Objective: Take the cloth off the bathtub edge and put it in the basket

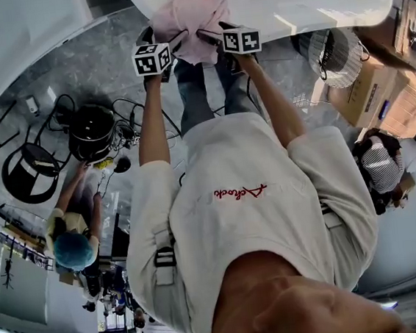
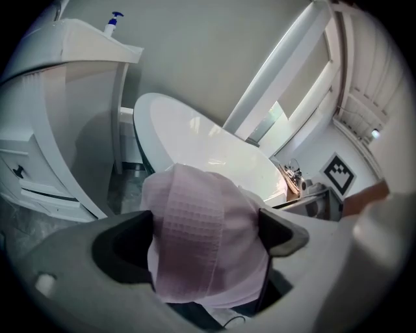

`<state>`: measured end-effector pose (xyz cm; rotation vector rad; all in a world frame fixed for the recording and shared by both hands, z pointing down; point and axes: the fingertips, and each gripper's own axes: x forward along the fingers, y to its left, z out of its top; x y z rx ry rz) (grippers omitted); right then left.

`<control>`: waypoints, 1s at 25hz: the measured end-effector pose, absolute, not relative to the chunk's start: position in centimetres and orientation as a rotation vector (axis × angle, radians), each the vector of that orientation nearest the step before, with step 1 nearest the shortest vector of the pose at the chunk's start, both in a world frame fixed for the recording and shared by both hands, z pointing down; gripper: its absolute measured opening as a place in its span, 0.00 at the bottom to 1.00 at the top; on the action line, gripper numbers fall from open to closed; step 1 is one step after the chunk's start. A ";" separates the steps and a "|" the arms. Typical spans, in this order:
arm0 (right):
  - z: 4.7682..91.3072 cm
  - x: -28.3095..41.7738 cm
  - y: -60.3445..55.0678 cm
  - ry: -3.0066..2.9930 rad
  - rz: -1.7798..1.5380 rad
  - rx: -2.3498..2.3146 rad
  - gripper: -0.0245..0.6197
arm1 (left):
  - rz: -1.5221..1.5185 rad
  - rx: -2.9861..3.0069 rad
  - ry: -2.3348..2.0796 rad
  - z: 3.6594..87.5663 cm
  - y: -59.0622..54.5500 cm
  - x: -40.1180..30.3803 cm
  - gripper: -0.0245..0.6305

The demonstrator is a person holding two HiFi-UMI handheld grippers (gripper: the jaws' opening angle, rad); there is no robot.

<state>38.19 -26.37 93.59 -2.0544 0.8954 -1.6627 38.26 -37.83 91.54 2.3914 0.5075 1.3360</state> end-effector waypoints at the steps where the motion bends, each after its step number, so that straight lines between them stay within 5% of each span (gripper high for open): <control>1: 93.5 38.2 -26.5 0.908 -1.663 -2.041 0.66 | 1.337 2.388 0.515 91.6 -37.7 38.3 0.84; 13: 91.6 38.0 -28.4 1.045 -1.591 -2.114 0.27 | 1.326 2.357 0.507 90.7 -36.8 37.3 0.60; 21: 89.5 36.9 -29.6 1.185 -1.568 -2.134 0.21 | 1.349 2.402 0.565 89.0 -36.2 35.4 0.30; 25: 87.8 36.5 -30.3 1.209 -1.499 -2.114 0.20 | 1.351 2.428 0.593 88.1 -35.8 35.1 0.26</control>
